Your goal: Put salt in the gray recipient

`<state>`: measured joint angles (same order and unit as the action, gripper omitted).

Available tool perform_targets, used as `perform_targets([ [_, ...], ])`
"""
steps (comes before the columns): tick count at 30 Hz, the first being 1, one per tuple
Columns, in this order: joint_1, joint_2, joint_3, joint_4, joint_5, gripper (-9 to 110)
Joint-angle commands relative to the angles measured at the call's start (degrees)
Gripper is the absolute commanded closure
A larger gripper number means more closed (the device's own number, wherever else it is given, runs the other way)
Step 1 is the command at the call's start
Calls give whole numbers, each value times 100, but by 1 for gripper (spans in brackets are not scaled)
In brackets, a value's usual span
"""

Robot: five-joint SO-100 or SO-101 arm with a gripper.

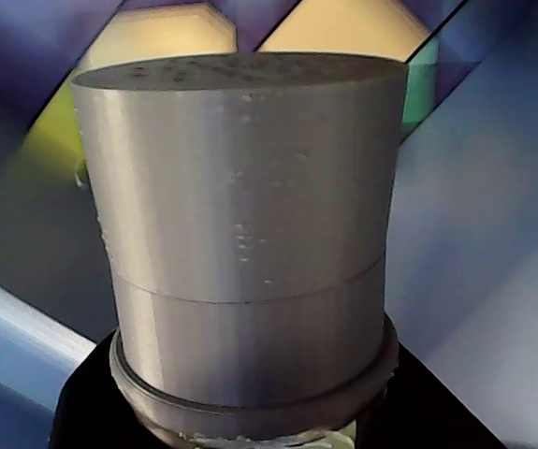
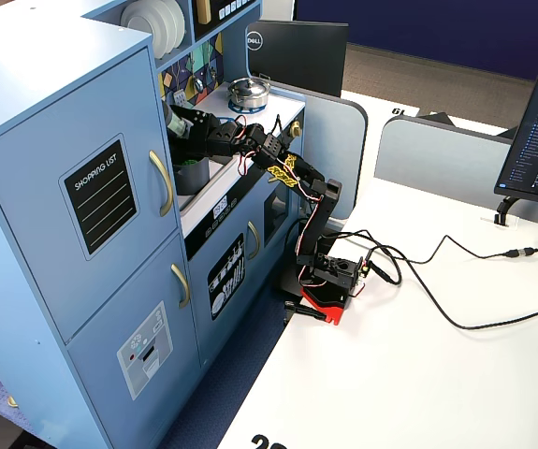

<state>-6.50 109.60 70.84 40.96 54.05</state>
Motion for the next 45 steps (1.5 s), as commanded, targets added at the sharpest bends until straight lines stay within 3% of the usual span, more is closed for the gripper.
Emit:
perform_targets([
  [1, 352, -53, -809, 1248, 132, 101],
  [5, 396, -114, -694, 1652, 255, 101],
  [11, 26, 132, -246, -668, -466, 101],
  [13, -18, 105, -343, -940, -633, 101],
  [20, 483, -70, -439, 1081, 255, 101],
  [24, 290, -26, -264, 624, -193, 101],
  [29, 580, -62, -861, -888, -3234, 101],
  [35, 2171, -79, -1072, -1046, -8965, 101],
  [39, 3709, -88, -527, -1679, -11997, 101],
  [42, 4605, -237, -44, -2470, -13184, 101],
  [45, 5203, -580, 88, -2769, -13649, 101],
])
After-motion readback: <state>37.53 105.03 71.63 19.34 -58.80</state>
